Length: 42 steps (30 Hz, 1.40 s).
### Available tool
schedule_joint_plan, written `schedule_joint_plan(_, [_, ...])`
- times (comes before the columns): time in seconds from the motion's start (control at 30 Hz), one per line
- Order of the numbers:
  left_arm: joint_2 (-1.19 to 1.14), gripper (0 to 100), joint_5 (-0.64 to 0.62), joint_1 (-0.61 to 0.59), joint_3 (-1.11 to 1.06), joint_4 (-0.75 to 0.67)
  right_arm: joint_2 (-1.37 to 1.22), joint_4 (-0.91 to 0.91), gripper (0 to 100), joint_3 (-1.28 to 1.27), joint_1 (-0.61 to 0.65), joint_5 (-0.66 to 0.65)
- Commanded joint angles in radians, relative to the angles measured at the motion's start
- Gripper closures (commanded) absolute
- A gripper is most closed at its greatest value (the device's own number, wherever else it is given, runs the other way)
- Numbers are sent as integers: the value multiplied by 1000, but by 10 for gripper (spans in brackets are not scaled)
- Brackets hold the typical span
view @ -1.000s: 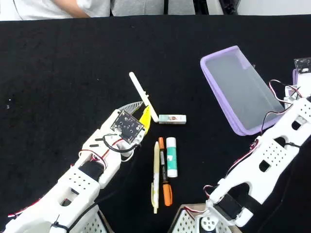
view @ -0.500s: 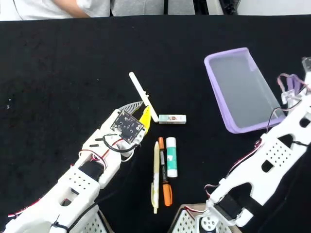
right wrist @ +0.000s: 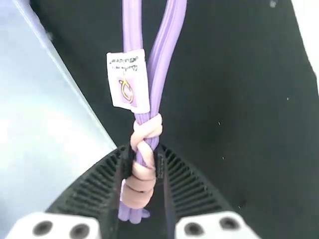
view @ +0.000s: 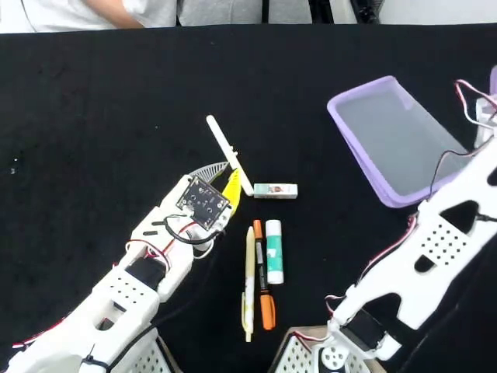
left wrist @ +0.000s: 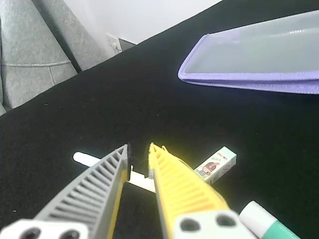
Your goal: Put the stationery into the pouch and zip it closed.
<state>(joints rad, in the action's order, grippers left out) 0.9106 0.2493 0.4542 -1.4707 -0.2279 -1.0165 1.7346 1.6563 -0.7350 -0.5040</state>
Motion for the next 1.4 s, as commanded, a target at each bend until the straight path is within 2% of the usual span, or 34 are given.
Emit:
schedule_joint_plan(0.0, [25, 920, 11, 5, 8, 2, 139, 32, 988, 13, 78, 43])
schedule_joint_plan(0.13, [25, 920, 11, 5, 8, 2, 211, 32, 988, 13, 118, 43])
schedule_joint_plan(0.53, [25, 920, 12, 5, 5, 2, 349, -18, 988, 15, 106, 38])
schedule_joint_plan(1.03, [23, 920, 12, 4, 4, 2, 450, -235, 988, 15, -72, 35])
schedule_joint_plan(1.37, [18, 920, 12, 4, 5, 2, 504, -287, 988, 15, -78, 38])
